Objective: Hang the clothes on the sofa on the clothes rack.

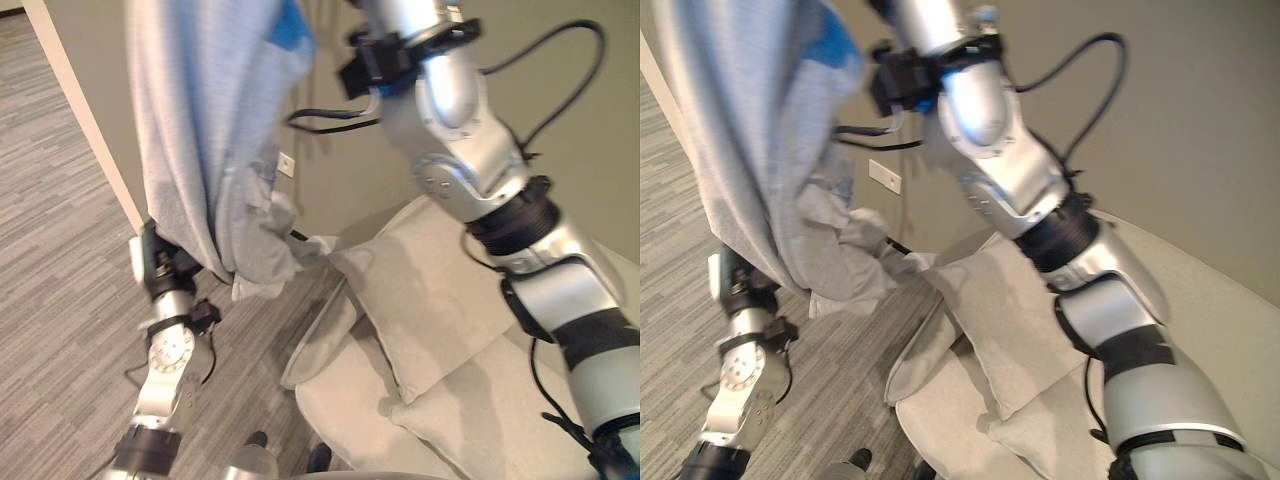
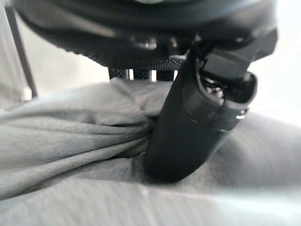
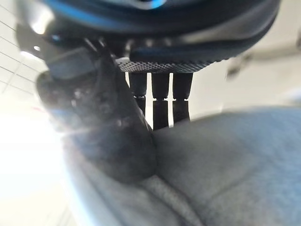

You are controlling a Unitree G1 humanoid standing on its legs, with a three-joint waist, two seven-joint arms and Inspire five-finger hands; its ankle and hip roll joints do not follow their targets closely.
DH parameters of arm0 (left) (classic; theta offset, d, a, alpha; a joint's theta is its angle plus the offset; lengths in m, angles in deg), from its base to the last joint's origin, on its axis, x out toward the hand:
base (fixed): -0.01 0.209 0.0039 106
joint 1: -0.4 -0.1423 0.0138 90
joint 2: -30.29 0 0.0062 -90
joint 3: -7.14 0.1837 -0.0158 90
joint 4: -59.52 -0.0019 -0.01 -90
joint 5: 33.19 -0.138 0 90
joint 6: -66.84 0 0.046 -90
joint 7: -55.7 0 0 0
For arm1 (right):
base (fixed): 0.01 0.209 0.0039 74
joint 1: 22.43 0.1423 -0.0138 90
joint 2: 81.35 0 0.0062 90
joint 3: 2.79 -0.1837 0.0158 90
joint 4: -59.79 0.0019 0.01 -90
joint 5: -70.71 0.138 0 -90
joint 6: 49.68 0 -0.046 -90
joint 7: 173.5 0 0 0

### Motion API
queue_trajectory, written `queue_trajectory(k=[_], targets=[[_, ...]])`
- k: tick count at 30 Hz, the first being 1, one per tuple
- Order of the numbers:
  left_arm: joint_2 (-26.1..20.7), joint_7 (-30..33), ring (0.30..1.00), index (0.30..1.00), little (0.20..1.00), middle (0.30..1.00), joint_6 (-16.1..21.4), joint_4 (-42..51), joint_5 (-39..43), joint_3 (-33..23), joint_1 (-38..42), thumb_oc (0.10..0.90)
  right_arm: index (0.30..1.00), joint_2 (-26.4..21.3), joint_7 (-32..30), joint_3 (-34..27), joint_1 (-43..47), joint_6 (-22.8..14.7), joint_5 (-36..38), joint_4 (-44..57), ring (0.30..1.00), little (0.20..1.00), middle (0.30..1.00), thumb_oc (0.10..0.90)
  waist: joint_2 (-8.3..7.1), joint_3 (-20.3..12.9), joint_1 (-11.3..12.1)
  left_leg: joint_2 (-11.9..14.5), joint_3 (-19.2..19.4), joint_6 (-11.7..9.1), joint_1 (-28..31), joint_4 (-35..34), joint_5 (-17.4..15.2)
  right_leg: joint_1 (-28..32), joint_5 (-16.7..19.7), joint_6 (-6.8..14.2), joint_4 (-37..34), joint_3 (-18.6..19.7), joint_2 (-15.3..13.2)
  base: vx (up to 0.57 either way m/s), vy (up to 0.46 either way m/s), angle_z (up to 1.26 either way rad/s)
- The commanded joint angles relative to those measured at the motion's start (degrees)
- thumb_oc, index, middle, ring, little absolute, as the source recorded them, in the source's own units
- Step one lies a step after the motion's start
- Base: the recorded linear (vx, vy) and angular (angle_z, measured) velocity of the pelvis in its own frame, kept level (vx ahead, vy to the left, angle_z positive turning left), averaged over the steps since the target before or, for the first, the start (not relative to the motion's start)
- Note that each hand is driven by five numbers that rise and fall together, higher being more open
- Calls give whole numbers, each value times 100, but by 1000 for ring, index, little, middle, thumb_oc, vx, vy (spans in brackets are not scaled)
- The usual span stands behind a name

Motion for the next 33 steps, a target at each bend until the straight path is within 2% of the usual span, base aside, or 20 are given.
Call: queue_trajectory(k=[1, 2, 4, 7, 9, 12, 13, 14, 16, 19, 20, 23, 24, 25, 26, 28, 29, 30, 31, 33], targets=[[-214, 188, 300, 300, 300, 300, 675, 555, -634, -650, -182, 400, 300, -624, 63, -907, -383, -892, 27, 521, 300, 300, 300, 400, 152, -649, 93, -53, -185, 102, -240, -310, 70, 328, -321, 326, 41, 38, -213, -64, 8, 16], [-101, 70, 300, 300, 300, 300, 719, 744, -520, -968, -615, 400, 300, -899, 223, -1458, -1405, -911, -137, 1063, 300, 300, 300, 400, 208, -551, 154, -72, -222, 88, -381, -310, 150, 246, -309, 353, 41, -42, -233, -102, 12, 14], [140, -368, 300, 300, 300, 300, 898, 995, 86, -1102, -918, 400, 300, -941, 283, -2201, -2610, -946, -692, 1437, 300, 300, 300, 400, 352, -352, 202, -123, -280, 108, -605, -310, 171, 128, -324, 376, 41, -105, -246, -153, 10, 17], [487, -1276, 300, 300, 300, 300, 1080, 1089, 1458, -874, -995, 400, 300, -213, 265, -3192, -4635, -926, -1332, 1853, 300, 300, 300, 400, 520, -108, 279, -223, -279, 91, -1069, -310, 369, -136, -257, 428, 41, -287, -351, -210, 52, 44], [700, -1706, 300, 300, 300, 300, 982, 1202, 2203, -573, -935, 400, 300, 305, 440, -3489, -5695, -906, -1372, 1961, 300, 300, 300, 400, 611, 63, 252, -54, 92, 34, -1300, -272, 419, -123, -307, 475, 41, -479, -491, -96, 98, 63], [615, -1794, 300, 300, 300, 300, 851, 1350, 2211, -184, -947, 400, 300, 934, 800, -3170, -6732, -729, -1175, 2131, 300, 300, 300, 400, 633, 297, 105, 634, 443, -15, -1217, -168, 371, -33, -176, 575, 41, -452, -767, -57, 206, 70], [610, -1788, 300, 300, 300, 300, 850, 1355, 2206, -177, -953, 400, 300, 940, 804, -3178, -6748, -724, -1174, 2144, 300, 300, 300, 400, 630, 295, 113, 628, 445, -11, -1222, -170, 392, -40, -157, 580, 41, -448, -773, -14, 321, 18], [529, -1774, 300, 300, 300, 300, 812, 1381, 2123, -13, -936, 400, 300, 1024, 1080, -2815, -7097, -532, -955, 2013, 300, 300, 300, 400, 586, 329, -20, 1291, 586, -88, -1013, -199, 487, 2, -104, 627, 41, -336, -942, -22, 388, -12], [443, -1681, 300, 300, 300, 300, 763, 1403, 1958, 153, -794, 400, 300, 982, 1164, -2515, -7282, -359, -991, 1857, 300, 300, 300, 400, 550, 305, -194, 1940, 576, -237, -972, -174, 804, -23, -64, 762, 51, -185, -1209, 22, 553, -24], [491, -1646, 300, 300, 300, 300, 740, 1384, 1788, 375, -670, 400, 300, 812, 1110, -2519, -7372, -250, -1202, 1942, 300, 300, 300, 400, 711, 186, -342, 2277, 250, -567, -885, -280, 1212, 24, -91, 930, 65, 50, -1362, 54, 582, -21], [475, -1659, 300, 300, 300, 300, 739, 1387, 1773, 436, -625, 400, 300, 769, 1043, -2597, -7369, -251, -1206, 1927, 300, 300, 300, 400, 768, 127, -390, 2264, 133, -632, -828, -249, 1136, 7, -41, 999, 64, 121, -1460, 7, 705, -22], [477, -1765, 300, 300, 300, 300, 603, 1328, 1614, 748, -610, 400, 300, 959, 817, -2928, -7479, -212, -1348, 1982, 300, 300, 300, 400, 877, -59, -636, 1943, 436, -745, -710, 77, 39, -56, 352, 1275, 41, 108, -2063, -39, 701, -29], [420, -1764, 300, 300, 300, 300, 590, 1291, 1491, 861, -560, 400, 300, 1113, 693, -3098, -7579, -202, -1472, 2005, 300, 300, 300, 400, 798, -76, -657, 1675, 491, -635, -740, 294, -258, -105, 627, 1381, 41, 129, -2361, -30, 409, 28], [418, -1763, 300, 300, 300, 300, 591, 1290, 1490, 863, -560, 400, 300, 1116, 692, -3100, -7580, -200, -1473, 2007, 300, 300, 300, 400, 790, -77, -654, 1664, 493, -631, -748, 306, -263, -109, 628, 1384, 41, 132, -2371, -58, 565, 58], [213, -1681, 300, 300, 300, 300, 496, 1238, 1143, 832, -534, 400, 300, 1383, 533, -3269, -7568, -132, -1578, 2004, 300, 300, 300, 400, 672, -69, -702, 1232, 670, -408, -664, 343, -514, -205, 1448, 1401, 41, 58, -2771, -60, 552, 39], [26, -1592, 300, 300, 300, 300, 442, 1329, 895, 671, -574, 400, 300, 1608, 425, -3290, -7523, -129, -1632, 1984, 300, 300, 300, 400, 619, -24, -670, 933, 883, -189, -465, 192, -599, -341, 1882, 1398, 102, -229, -3037, -99, 679, 14], [-20, -1585, 300, 300, 300, 300, 481, 1268, 807, 573, -592, 400, 300, 1627, 415, -3210, -7512, -114, -1726, 1978, 300, 300, 300, 400, 677, 5, -603, 828, 1063, -95, -392, 210, -626, -352, 1761, 1354, 271, -553, -3068, -123, 612, -36], [-21, -1531, 300, 300, 300, 300, 497, 1281, 737, 487, -625, 400, 300, 1659, 411, -3213, -7571, -99, -1705, 2023, 300, 300, 300, 400, 660, 23, -663, 638, 1099, 15, -325, 155, -580, -368, 1510, 1244, 532, -529, -3002, -92, 558, -50], [-31, -1482, 300, 300, 300, 300, 472, 1290, 644, 416, -633, 400, 300, 1660, 422, -3207, -7615, -97, -1691, 2026, 300, 300, 300, 400, 663, 30, -702, 546, 1108, 100, -244, 117, -578, -359, 1286, 1136, 700, -318, -2755, -74, 542, -30], [13, -1574, 300, 300, 300, 300, 416, 1309, 538, 311, -745, 400, 300, 1624, 530, -3433, -7857, -119, -1701, 2119, 300, 300, 300, 400, 671, 15, -746, 314, 1132, 319, -207, 98, -520, -403, 315, 839, 1161, 174, -1953, -40, 530, 4]])
